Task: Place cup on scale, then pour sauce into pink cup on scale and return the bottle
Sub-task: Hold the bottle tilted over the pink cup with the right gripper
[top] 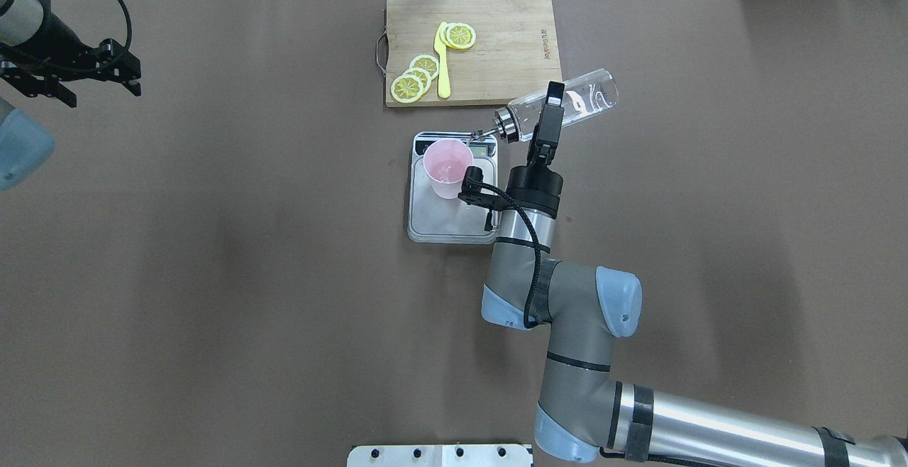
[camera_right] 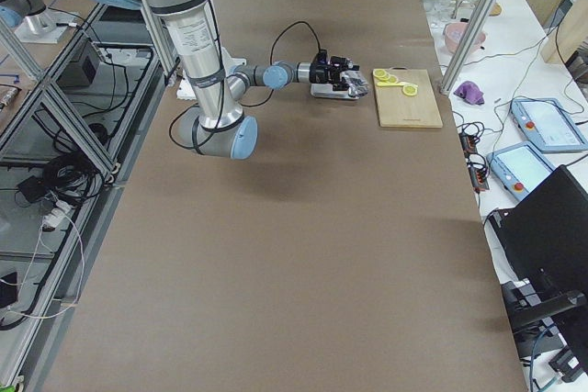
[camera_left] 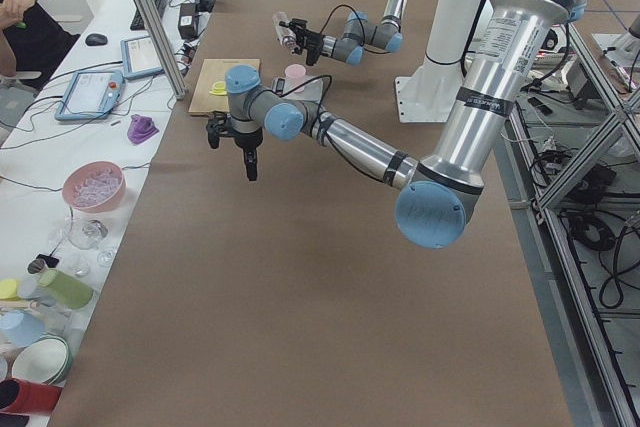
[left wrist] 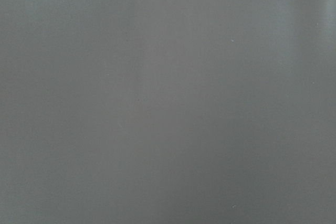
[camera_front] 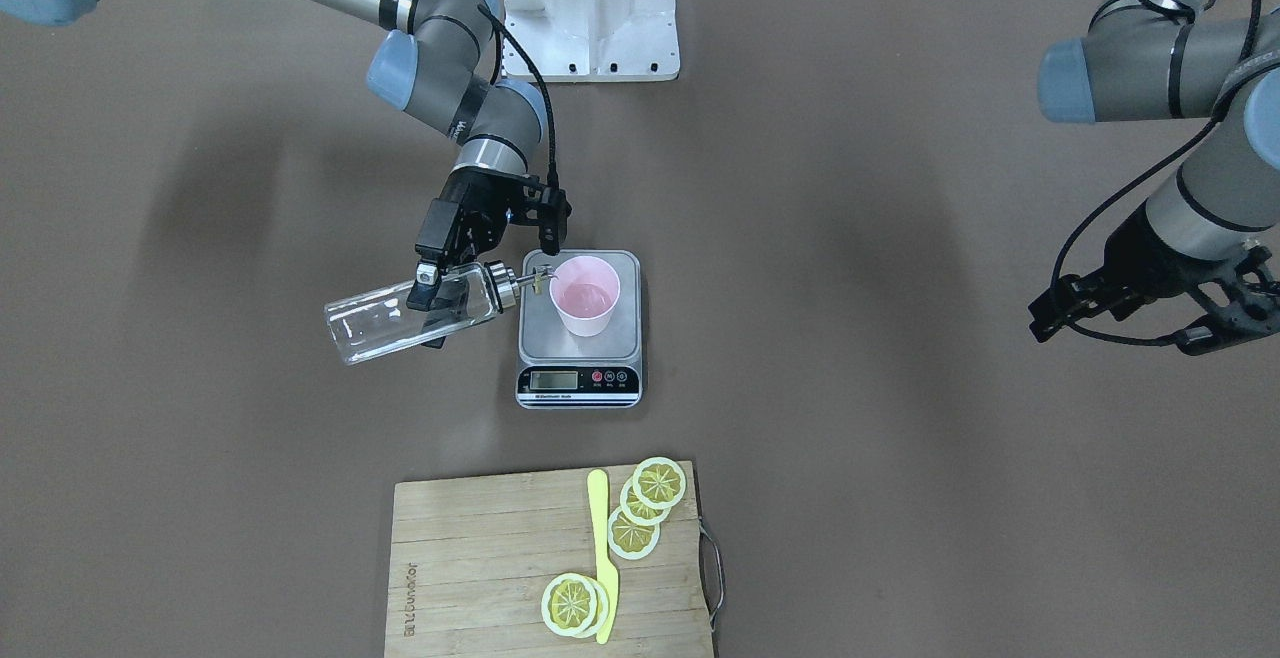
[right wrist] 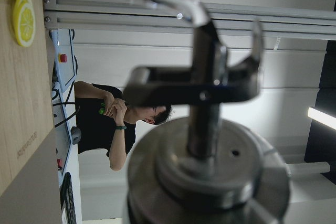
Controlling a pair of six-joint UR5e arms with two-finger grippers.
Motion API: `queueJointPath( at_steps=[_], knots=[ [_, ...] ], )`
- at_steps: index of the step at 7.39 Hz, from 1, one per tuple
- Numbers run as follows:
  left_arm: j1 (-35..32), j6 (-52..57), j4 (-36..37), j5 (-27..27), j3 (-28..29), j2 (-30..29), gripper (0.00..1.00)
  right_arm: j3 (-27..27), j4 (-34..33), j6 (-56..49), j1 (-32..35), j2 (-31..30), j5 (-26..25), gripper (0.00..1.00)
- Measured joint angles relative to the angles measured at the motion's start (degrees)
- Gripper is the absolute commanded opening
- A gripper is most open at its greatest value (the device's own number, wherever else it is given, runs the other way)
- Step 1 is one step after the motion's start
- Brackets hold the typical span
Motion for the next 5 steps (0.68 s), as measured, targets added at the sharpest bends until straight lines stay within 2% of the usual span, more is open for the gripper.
queueJointPath(
  at_steps=[3,5],
  knots=[
    [0.00,-0.02,-1.00,-0.08,0.72,0.04,0.99,0.02,0.43,0.06,-0.04,0.10,-0.45,0.00],
    [0.00,-0.08,-1.65,-0.09,0.96,0.05,0.99,0.06,3.15,0.29,-0.11,-0.22,-0.34,0.00]
  ],
)
